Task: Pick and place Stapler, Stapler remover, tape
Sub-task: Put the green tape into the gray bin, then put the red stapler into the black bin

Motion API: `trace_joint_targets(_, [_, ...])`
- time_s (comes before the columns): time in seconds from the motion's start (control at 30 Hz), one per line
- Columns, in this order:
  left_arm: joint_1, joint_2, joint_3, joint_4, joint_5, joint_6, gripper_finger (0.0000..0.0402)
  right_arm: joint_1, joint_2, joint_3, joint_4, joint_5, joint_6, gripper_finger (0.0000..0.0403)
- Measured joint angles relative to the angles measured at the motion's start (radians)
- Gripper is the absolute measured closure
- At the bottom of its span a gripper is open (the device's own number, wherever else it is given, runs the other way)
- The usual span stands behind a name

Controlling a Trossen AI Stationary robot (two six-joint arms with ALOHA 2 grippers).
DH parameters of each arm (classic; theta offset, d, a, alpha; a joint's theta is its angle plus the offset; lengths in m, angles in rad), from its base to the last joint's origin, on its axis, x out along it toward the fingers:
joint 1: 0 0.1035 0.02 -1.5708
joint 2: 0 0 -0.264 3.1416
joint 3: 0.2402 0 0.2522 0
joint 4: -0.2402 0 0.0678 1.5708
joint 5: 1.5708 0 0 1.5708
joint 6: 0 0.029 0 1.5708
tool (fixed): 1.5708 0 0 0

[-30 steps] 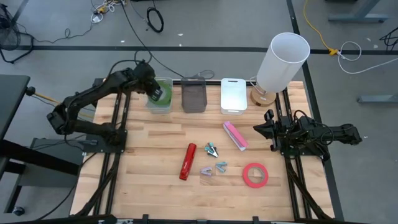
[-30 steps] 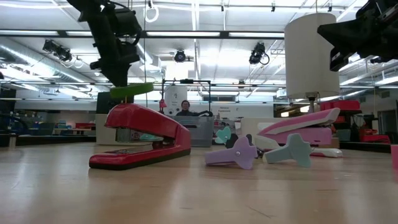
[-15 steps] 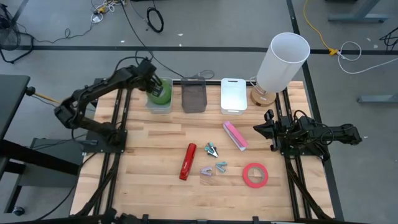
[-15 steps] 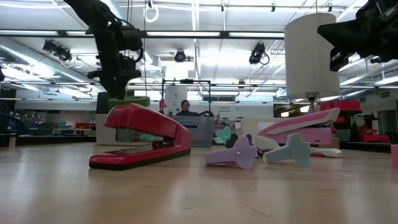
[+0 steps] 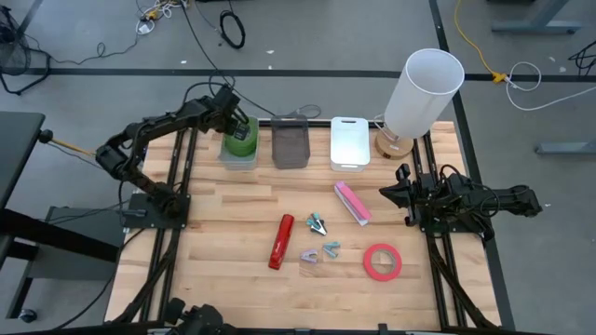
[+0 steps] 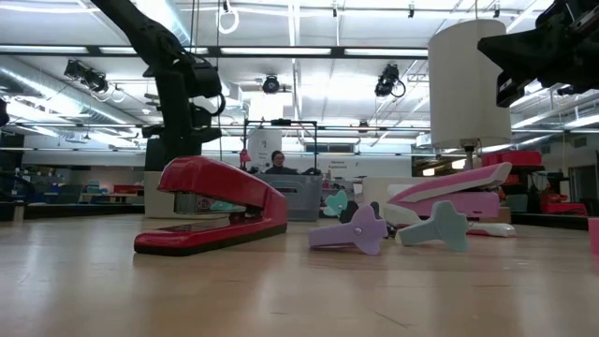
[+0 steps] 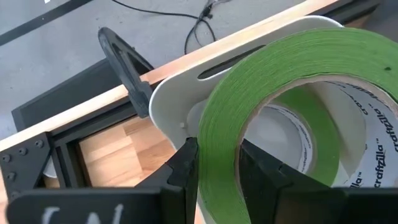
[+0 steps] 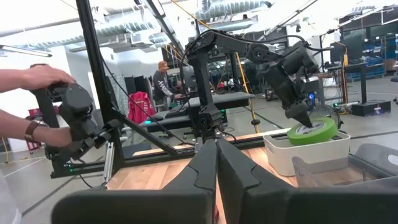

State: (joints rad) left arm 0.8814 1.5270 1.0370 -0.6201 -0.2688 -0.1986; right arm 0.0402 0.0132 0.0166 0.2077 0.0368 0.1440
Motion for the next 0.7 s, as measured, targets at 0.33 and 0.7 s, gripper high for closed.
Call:
trace_joint_targets(0.33, [-0.001,0.013,0.000,-0.001,-0.010,0.001,0.0295,0.000,0.000,0.000,0.000,0.000,0.000,0.0386])
trace_joint_targets(0.7, [-0.001,0.012,0.000,0.000,-0.017,0.001,0.0173,0.000,0.000,0.000,0.000,0.000,0.000,0.0386])
